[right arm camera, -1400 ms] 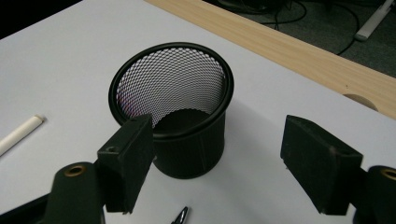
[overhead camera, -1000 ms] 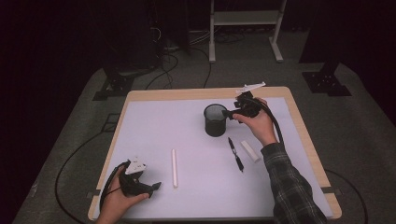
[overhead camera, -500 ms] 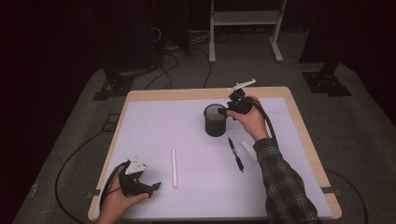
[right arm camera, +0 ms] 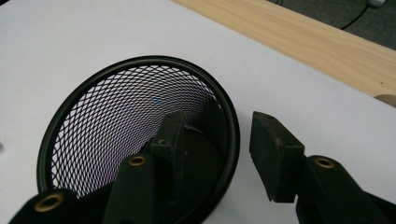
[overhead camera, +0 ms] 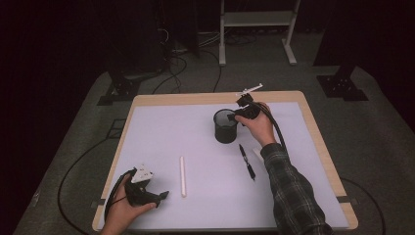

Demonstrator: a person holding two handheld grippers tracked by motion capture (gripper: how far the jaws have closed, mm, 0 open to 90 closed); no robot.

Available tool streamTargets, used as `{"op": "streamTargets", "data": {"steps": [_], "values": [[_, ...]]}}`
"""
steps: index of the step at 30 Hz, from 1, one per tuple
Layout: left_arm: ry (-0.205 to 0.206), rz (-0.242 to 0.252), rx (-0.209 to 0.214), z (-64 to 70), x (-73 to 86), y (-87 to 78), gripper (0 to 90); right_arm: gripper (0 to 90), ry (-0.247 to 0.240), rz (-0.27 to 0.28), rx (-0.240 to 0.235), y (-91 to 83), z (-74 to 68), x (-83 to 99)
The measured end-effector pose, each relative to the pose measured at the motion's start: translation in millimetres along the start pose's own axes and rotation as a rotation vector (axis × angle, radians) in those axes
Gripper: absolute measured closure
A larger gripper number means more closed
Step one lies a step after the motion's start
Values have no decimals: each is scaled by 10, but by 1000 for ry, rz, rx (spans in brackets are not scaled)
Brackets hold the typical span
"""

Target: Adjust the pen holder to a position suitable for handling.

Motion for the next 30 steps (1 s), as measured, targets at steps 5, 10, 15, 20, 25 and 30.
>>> {"op": "streamTargets", "data": {"steps": [5,10,15,20,25,30], "values": [[0,0,0,0,0,0,16,633,7,-6,-8,24,-6,4],[0,0,0,0,0,0,16,721,15,-18,-14,42,6,16],[-1,0,0,0,0,1,16,769,13,-29,-14,58,11,27],[0,0,0,-1,0,1,16,796,27,-31,-19,58,9,29],[-1,0,0,0,0,1,16,806,28,-28,-29,49,-6,20],[-1,-1,0,0,0,1,16,807,8,-37,-19,10,-15,16]]}}
Point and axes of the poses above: each handheld gripper's, and its own axes: y roughly forward along the jaws, x roughly out of its underside, z roughly to its right, the point moved 10 cm from there along y, roughly forward along the jaws, and after that the axes turned 15 degrees about -y, right-handed, at the moved point
